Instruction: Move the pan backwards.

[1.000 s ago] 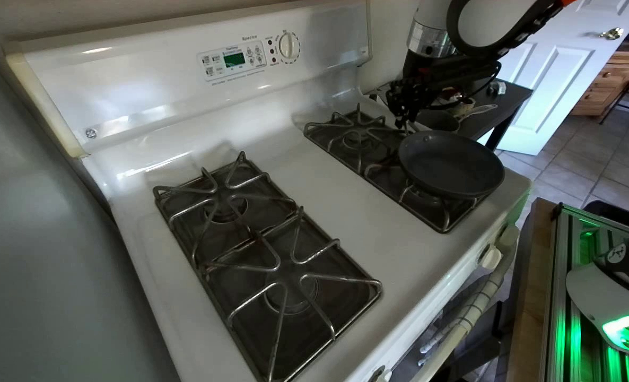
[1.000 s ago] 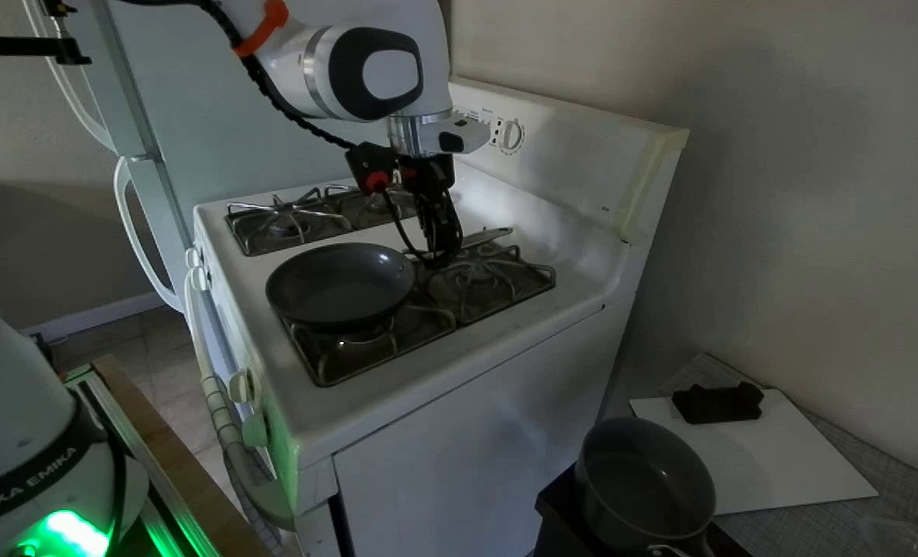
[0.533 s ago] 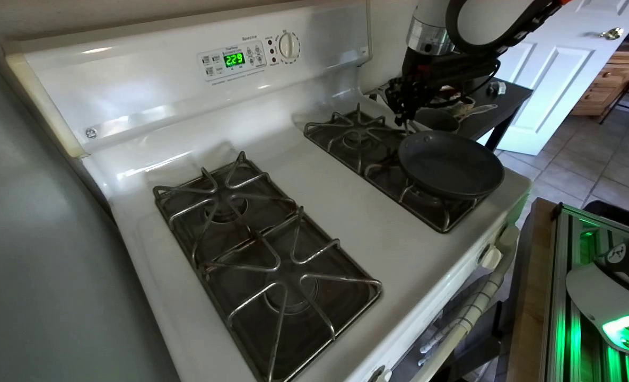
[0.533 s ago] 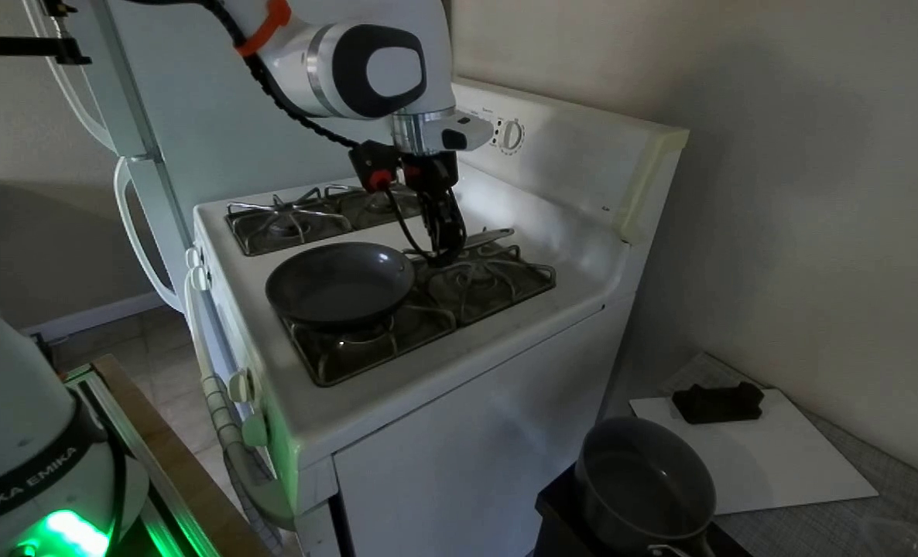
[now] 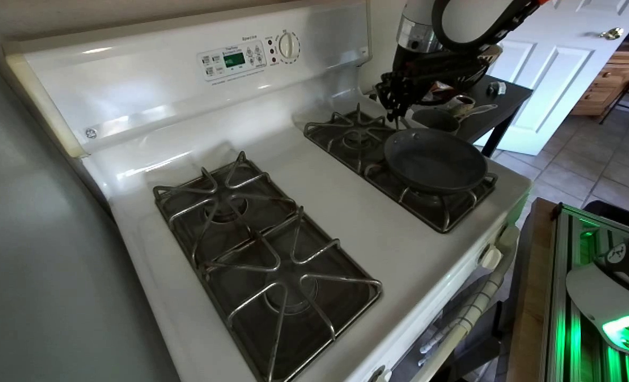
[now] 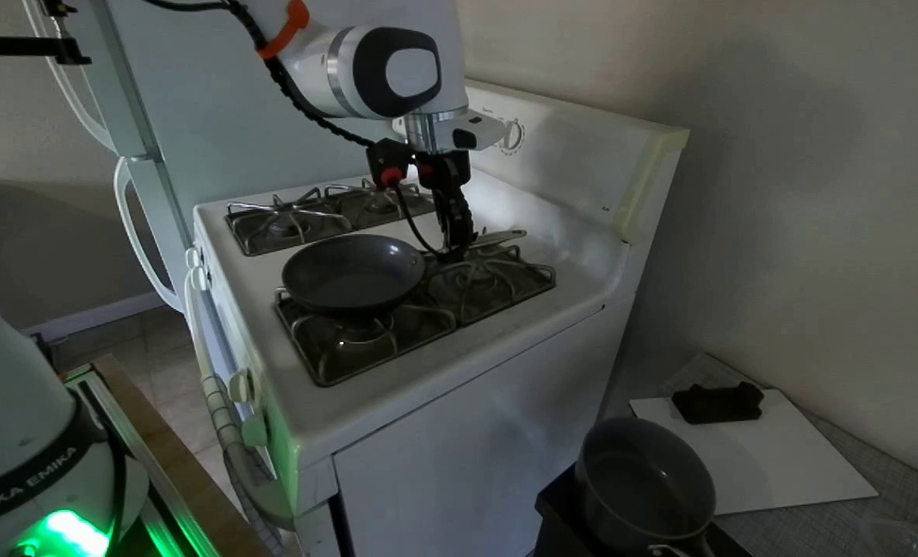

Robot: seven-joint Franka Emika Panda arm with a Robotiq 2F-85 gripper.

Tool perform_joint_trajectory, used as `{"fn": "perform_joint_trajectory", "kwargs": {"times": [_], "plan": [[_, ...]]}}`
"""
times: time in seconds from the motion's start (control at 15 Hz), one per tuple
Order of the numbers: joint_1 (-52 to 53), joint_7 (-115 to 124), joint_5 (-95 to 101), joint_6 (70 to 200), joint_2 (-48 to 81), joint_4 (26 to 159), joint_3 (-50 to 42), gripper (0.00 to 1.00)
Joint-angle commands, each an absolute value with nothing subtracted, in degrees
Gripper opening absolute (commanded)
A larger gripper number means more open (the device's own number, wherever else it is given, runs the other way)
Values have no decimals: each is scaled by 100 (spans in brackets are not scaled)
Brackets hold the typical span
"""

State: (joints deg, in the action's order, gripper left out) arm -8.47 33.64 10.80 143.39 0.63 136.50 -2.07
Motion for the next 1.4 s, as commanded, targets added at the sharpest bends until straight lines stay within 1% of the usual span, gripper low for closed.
{"fn": "perform_joint_trajectory", "kwargs": {"times": [0.0,1.33], "plan": [[-688,3524,1119,14418,213,13480,-334,5],[-644,4022,1019,14414,727,12764,-770,5]]}}
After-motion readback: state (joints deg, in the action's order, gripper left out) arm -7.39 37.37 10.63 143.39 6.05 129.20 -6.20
